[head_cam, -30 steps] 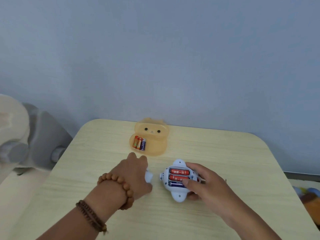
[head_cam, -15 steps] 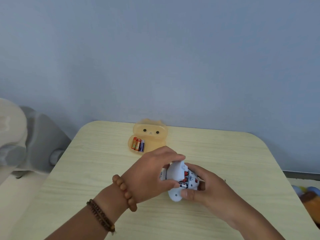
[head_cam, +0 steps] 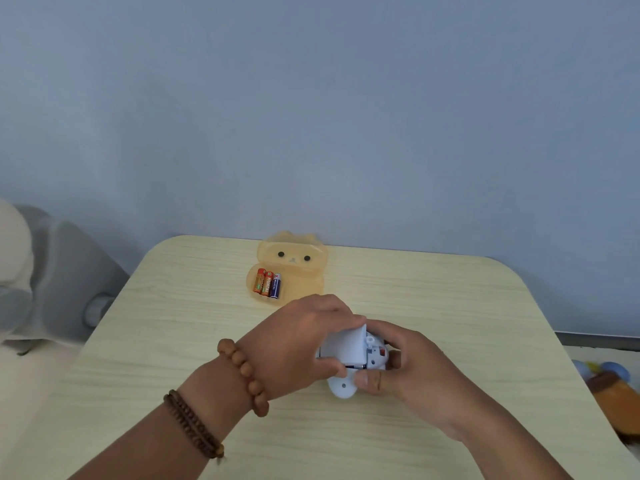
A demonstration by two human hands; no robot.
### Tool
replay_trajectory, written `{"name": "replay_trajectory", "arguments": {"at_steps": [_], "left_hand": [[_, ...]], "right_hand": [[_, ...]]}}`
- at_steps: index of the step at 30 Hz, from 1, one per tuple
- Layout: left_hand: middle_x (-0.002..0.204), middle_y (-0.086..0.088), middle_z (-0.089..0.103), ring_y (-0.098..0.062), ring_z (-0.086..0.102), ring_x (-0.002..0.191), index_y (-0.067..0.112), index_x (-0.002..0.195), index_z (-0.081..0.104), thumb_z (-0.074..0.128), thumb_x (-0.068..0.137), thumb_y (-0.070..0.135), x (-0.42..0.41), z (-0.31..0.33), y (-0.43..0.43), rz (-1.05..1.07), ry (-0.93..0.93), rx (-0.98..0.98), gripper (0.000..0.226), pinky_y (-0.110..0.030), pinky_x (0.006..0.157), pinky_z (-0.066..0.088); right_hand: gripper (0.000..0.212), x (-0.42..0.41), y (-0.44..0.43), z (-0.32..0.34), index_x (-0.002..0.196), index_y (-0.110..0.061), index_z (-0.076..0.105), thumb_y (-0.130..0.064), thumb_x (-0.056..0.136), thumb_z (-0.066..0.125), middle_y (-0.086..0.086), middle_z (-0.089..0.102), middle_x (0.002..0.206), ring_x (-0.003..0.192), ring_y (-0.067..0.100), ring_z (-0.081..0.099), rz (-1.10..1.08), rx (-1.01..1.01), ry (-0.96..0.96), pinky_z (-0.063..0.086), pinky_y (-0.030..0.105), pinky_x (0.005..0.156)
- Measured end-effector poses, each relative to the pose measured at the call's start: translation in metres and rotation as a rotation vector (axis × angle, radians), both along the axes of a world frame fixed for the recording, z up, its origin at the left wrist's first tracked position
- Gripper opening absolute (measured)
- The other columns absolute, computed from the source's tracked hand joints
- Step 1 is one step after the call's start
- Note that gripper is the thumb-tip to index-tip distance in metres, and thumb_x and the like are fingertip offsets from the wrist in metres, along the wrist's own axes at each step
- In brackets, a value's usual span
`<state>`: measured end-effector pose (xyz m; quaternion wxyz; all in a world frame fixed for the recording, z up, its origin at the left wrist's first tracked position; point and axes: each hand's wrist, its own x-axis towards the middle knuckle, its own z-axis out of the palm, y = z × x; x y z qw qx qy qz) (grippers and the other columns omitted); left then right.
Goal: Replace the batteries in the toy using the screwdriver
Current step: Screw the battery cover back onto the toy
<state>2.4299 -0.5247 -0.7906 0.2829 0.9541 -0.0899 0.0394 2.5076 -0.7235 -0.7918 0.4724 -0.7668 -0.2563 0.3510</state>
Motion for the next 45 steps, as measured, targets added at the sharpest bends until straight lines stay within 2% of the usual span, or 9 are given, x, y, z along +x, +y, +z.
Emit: {"name": "replay_trajectory", "arguments": {"at_steps": [9, 15, 18, 21, 23, 29, 33, 37, 45], "left_hand": [[0.121, 0.014, 0.053, -0.007, 0.042, 0.108, 0.031, 0.135, 0.054, 0.078, 0.077, 0.033, 0.006, 0.001, -0.006, -0.004, 0.046, 0.100, 0.063, -0.031, 0.091, 0.045], [0.119, 0.014, 0.053, -0.009, 0.043, 0.107, 0.034, 0.132, 0.057, 0.079, 0.076, 0.032, 0.006, 0.005, -0.009, 0.029, 0.075, 0.092, 0.060, -0.032, 0.091, 0.045], [0.119, 0.013, 0.052, -0.011, 0.042, 0.105, 0.031, 0.131, 0.057, 0.078, 0.078, 0.027, 0.006, 0.007, -0.013, 0.031, 0.089, 0.094, 0.057, -0.032, 0.091, 0.044], [0.118, 0.013, 0.051, -0.011, 0.042, 0.105, 0.033, 0.128, 0.058, 0.078, 0.077, 0.026, 0.005, 0.008, -0.015, 0.040, 0.097, 0.082, 0.055, -0.032, 0.092, 0.044], [0.118, 0.014, 0.051, -0.010, 0.042, 0.107, 0.035, 0.127, 0.059, 0.079, 0.076, 0.027, 0.005, 0.009, -0.015, 0.053, 0.097, 0.063, 0.056, -0.033, 0.093, 0.045], [0.117, 0.015, 0.055, -0.006, 0.047, 0.106, 0.033, 0.126, 0.062, 0.083, 0.071, 0.030, 0.006, 0.006, -0.012, 0.080, 0.103, 0.013, 0.059, -0.018, 0.086, 0.041], [0.114, 0.014, 0.058, -0.005, 0.051, 0.105, 0.031, 0.122, 0.064, 0.086, 0.068, 0.031, 0.004, 0.008, -0.009, 0.094, 0.107, -0.028, 0.058, -0.023, 0.089, 0.045], [0.111, 0.016, 0.057, -0.003, 0.049, 0.099, 0.032, 0.118, 0.063, 0.086, 0.067, 0.036, 0.002, 0.006, -0.008, 0.100, 0.089, -0.041, 0.056, -0.017, 0.084, 0.042], [0.117, 0.014, 0.061, -0.006, 0.055, 0.106, 0.026, 0.112, 0.065, 0.071, 0.068, 0.049, -0.006, -0.003, -0.007, 0.136, 0.070, -0.031, 0.050, -0.031, 0.088, 0.049]], "right_hand": [[0.060, 0.002, 0.001, -0.003, 0.126, -0.042, 0.064, -0.013, 0.079, 0.086, -0.009, 0.076, 0.115, 0.103, 0.012, 0.074, 0.010, -0.019, -0.014, 0.055, 0.045, 0.102], [0.051, 0.005, 0.001, -0.001, 0.120, -0.042, 0.067, -0.013, 0.081, 0.084, -0.006, 0.076, 0.111, 0.100, 0.017, 0.075, 0.032, -0.038, 0.015, 0.058, 0.048, 0.097], [0.042, 0.005, 0.000, 0.003, 0.120, -0.032, 0.070, -0.011, 0.085, 0.080, 0.004, 0.075, 0.112, 0.100, 0.024, 0.075, 0.022, 0.006, 0.172, 0.062, 0.049, 0.090], [0.023, 0.008, 0.000, 0.009, 0.120, -0.023, 0.071, -0.018, 0.099, 0.062, 0.014, 0.073, 0.118, 0.106, 0.034, 0.073, 0.006, 0.048, 0.367, 0.059, 0.053, 0.094], [0.027, 0.011, -0.001, 0.009, 0.121, -0.020, 0.072, -0.023, 0.105, 0.050, 0.018, 0.072, 0.120, 0.107, 0.038, 0.072, -0.025, 0.066, 0.434, 0.056, 0.057, 0.098], [0.029, 0.011, 0.001, 0.003, 0.126, -0.020, 0.070, -0.022, 0.107, 0.047, 0.019, 0.074, 0.118, 0.106, 0.038, 0.073, -0.017, 0.074, 0.397, 0.056, 0.056, 0.097], [0.030, 0.011, 0.000, 0.000, 0.130, -0.022, 0.067, -0.024, 0.108, 0.046, 0.018, 0.074, 0.117, 0.105, 0.038, 0.073, -0.006, 0.075, 0.383, 0.057, 0.054, 0.096], [0.030, 0.012, -0.001, -0.001, 0.130, -0.025, 0.067, -0.024, 0.107, 0.046, 0.016, 0.075, 0.116, 0.104, 0.037, 0.073, -0.012, 0.081, 0.382, 0.059, 0.050, 0.094], [0.030, 0.013, -0.003, -0.002, 0.129, -0.029, 0.067, -0.022, 0.107, 0.048, 0.015, 0.075, 0.115, 0.102, 0.037, 0.074, -0.017, 0.071, 0.358, 0.060, 0.047, 0.093]]}}
